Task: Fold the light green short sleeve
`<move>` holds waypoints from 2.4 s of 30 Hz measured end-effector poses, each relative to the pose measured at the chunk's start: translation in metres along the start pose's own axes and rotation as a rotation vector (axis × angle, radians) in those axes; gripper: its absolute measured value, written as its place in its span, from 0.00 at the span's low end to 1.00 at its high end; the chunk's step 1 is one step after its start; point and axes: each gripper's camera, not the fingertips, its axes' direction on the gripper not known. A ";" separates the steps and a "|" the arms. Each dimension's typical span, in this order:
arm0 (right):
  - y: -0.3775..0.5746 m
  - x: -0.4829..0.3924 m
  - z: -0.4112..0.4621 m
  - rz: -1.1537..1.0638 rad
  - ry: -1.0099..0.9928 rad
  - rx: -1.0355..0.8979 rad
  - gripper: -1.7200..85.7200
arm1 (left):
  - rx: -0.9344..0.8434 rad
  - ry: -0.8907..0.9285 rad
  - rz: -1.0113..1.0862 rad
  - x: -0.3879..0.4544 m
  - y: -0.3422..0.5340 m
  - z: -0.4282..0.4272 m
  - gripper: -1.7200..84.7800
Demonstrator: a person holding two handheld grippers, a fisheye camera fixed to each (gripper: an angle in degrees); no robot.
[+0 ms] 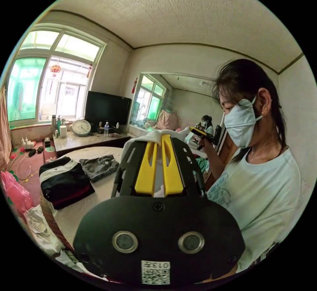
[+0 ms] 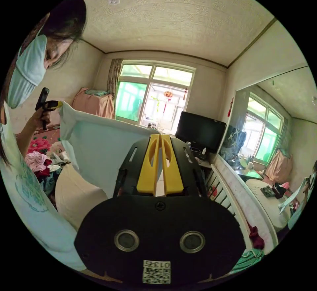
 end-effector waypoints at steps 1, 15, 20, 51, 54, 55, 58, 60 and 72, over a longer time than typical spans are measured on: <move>-0.001 0.002 0.003 -0.003 -0.007 0.001 0.02 | 0.002 -0.018 0.004 -0.005 -0.002 -0.004 0.04; -0.064 0.057 0.122 0.040 -0.079 0.092 0.02 | 0.059 -0.108 0.015 -0.096 -0.060 -0.003 0.04; -0.053 0.063 0.081 -0.016 -0.097 0.183 0.02 | 0.036 -0.105 0.155 -0.044 -0.047 -0.026 0.04; 0.202 0.047 0.259 0.280 -0.510 -1.144 0.11 | -0.770 -0.001 -0.994 -0.203 0.390 0.089 0.12; 0.179 0.079 0.286 0.312 -0.388 -1.080 0.10 | -0.593 -0.174 -1.000 -0.240 0.362 0.069 0.13; 0.172 0.085 0.293 0.316 -0.355 -1.048 0.10 | -0.538 -0.227 -0.980 -0.260 0.348 0.074 0.12; 0.140 0.107 0.347 0.310 -0.246 -0.905 0.10 | -0.488 -0.334 -0.911 -0.315 0.314 0.116 0.13; 0.114 0.110 0.408 0.266 -0.218 -0.834 0.10 | -0.467 -0.366 -0.886 -0.348 0.299 0.152 0.15; 0.058 0.051 0.707 -0.244 -0.460 -0.810 0.12 | -0.704 -0.499 -0.830 -0.451 0.277 0.299 0.13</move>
